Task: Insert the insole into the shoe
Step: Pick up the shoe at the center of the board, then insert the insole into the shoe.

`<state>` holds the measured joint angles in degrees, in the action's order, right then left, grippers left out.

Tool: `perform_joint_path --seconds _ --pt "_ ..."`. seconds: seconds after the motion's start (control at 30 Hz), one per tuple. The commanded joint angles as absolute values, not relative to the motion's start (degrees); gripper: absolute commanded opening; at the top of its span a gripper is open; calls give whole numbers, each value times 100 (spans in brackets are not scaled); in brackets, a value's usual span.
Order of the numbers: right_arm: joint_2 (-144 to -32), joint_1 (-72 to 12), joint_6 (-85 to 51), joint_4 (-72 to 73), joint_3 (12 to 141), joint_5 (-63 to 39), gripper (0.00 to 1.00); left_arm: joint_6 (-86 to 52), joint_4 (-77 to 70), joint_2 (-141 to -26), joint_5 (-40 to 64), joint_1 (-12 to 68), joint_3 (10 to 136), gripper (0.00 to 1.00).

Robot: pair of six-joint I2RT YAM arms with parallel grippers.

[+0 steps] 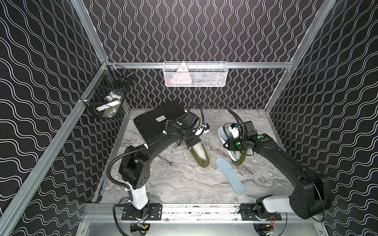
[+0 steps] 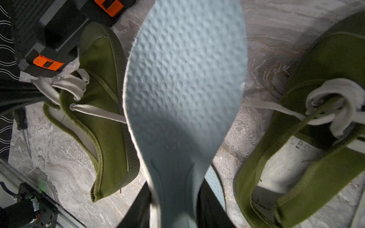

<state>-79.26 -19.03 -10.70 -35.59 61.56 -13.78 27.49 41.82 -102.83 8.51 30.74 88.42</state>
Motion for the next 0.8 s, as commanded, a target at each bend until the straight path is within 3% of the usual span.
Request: perform_joint_path --seconds 0.0,0.4,0.6,0.77 --pt "-7963 -1941 -998 -3890 6281 -1411 36 2450 3969 -10176 1474 2969 8653 0" --pt "-7945 -2039 -833 -4419 6337 -1151 36 2579 3816 -9917 1357 2830 8448 0" --pt "-7996 -2044 -813 -4342 6310 -1137 36 2182 4543 -9976 2581 2608 9080 0" --pt "-8103 -2021 -825 -4371 6453 -845 36 1539 4284 -9729 3361 2840 8950 0"
